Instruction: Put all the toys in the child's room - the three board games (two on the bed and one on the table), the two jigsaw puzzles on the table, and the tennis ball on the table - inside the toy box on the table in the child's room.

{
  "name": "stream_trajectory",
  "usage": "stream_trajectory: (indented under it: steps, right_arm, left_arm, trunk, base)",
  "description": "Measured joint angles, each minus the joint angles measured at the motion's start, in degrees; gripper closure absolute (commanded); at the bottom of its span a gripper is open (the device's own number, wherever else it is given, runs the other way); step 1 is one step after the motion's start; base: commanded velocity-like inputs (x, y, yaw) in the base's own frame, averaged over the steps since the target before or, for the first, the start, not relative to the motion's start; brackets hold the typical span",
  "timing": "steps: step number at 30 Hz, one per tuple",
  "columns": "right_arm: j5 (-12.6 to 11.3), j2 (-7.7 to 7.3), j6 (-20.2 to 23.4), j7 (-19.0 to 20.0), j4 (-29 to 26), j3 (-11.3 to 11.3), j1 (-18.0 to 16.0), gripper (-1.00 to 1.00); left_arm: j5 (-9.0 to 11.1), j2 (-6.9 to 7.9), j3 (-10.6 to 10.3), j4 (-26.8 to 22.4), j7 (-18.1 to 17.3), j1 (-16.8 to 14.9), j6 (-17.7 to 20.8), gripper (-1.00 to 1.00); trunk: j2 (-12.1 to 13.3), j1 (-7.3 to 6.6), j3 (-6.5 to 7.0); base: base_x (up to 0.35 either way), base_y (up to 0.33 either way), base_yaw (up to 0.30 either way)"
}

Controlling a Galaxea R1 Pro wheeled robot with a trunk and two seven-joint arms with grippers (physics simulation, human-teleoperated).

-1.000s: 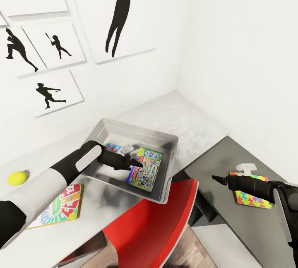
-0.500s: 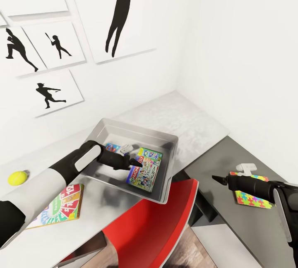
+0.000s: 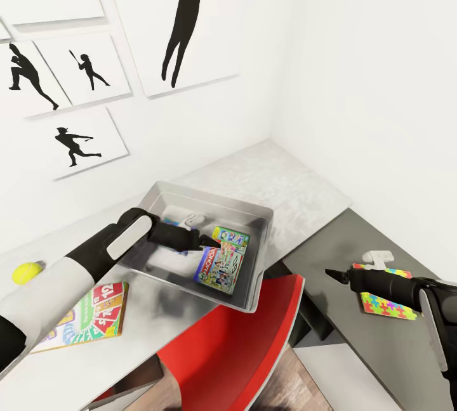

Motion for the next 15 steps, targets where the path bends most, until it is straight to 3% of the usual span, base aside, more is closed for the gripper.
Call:
stream_trajectory:
  steps: [5, 15]
  right_arm:
    - [0.0, 0.0, -0.2, 0.0, 0.0, -0.1, 0.0, -1.0]
    - [0.0, -0.07, -0.3, 0.1, 0.0, -0.2, 0.1, -1.0]
  left_arm:
    - [0.4, 1.39, 3.1, -5.6, 0.1, 0.9, 0.3, -1.0]
    - [0.5, 2.32, 7.9, -15.4, 0.9, 4.5, 0.4, -1.0]
  trunk:
    - [0.0, 0.0, 0.0]
    - [0.0, 0.0, 0.0]
  base:
    - [0.0, 0.0, 0.0]
    - [0.0, 0.0, 0.0]
